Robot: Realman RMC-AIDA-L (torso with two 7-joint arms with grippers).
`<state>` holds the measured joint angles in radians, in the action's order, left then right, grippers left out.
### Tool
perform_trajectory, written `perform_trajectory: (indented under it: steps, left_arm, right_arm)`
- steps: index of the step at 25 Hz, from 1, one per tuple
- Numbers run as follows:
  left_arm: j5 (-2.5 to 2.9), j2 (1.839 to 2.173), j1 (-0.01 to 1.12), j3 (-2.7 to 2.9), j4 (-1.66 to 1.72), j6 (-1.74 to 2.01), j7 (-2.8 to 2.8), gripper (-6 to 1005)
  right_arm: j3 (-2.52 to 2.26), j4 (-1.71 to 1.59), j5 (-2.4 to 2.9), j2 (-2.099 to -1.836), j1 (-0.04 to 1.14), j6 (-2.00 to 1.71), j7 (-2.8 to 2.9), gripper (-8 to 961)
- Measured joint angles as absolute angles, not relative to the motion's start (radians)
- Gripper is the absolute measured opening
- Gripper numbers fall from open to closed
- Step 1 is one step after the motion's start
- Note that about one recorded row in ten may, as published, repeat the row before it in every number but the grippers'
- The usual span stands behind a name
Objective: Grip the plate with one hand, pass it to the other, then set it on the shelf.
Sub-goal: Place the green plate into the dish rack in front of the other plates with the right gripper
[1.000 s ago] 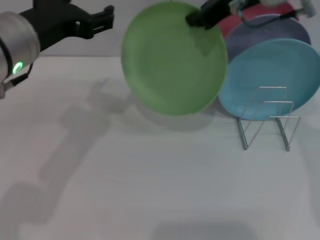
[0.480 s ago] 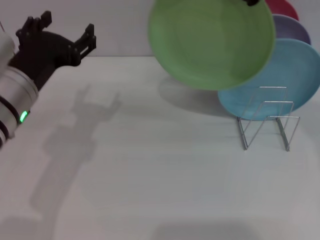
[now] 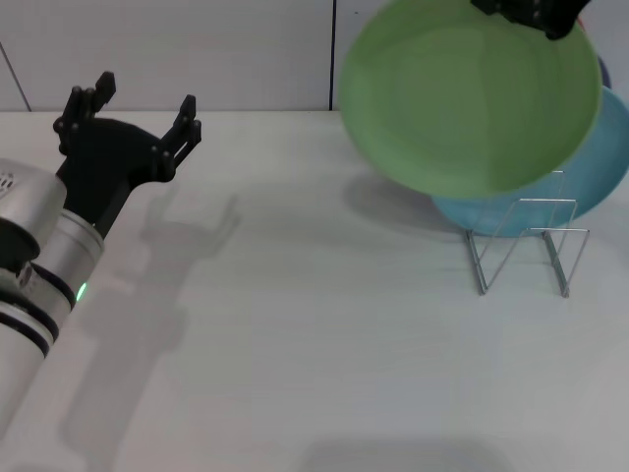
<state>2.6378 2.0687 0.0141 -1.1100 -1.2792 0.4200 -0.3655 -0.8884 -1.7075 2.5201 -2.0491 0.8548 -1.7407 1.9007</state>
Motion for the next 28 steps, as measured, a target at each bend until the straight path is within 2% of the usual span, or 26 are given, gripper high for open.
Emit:
perform_trajectory:
  steps: [28]
  left_arm:
    - [2.637,2.069,0.022,-1.081,-1.199,0.494,-0.313,868]
  right_arm:
    - [-0.829,-1.796,2.501,-2.062,0.747,-1.836,1.662,65]
